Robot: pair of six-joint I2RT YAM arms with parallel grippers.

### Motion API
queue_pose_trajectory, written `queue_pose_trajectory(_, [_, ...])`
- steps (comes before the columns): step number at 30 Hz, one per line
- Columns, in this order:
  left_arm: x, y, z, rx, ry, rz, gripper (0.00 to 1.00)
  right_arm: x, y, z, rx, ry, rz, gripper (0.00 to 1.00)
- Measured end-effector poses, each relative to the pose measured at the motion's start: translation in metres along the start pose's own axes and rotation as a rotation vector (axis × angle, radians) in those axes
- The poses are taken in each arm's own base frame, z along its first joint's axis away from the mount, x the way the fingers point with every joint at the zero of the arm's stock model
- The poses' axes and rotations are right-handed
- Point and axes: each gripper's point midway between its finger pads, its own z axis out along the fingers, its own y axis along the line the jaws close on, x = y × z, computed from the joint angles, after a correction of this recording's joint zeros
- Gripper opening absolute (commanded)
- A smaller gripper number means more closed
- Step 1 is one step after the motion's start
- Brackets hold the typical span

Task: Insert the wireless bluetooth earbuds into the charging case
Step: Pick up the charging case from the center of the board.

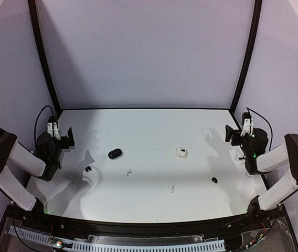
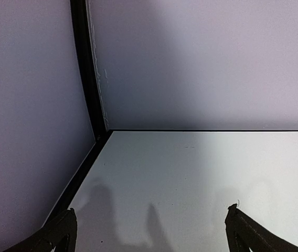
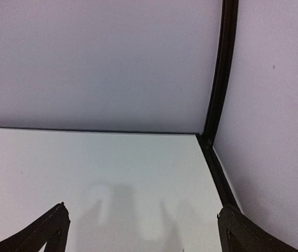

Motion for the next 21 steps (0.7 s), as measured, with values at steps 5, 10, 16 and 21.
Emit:
queue_pose_trajectory(5, [-0.002,0.001,0.004,-0.013,0.005,0.001,0.99,-0.079,0.0,0.016,-0.023,-0.114,0.024,0.99])
queue_pose_trajectory(10, [-0.045,-0.001,0.029,-0.039,0.001,-0.039,0.99,-0.122,0.034,0.024,-0.235,-0.127,0.031,0.99])
queue_pose_trajectory(16, [-0.163,-0.026,0.019,0.167,-0.199,-0.159,0.99,-0.117,0.131,0.032,-0.553,-0.014,-0.092,0.99])
queue_pose_trajectory(21, [-0.207,-0.078,0.007,0.47,-0.203,-0.192,0.99,-0.064,0.215,0.014,-0.84,0.117,-0.369,0.99])
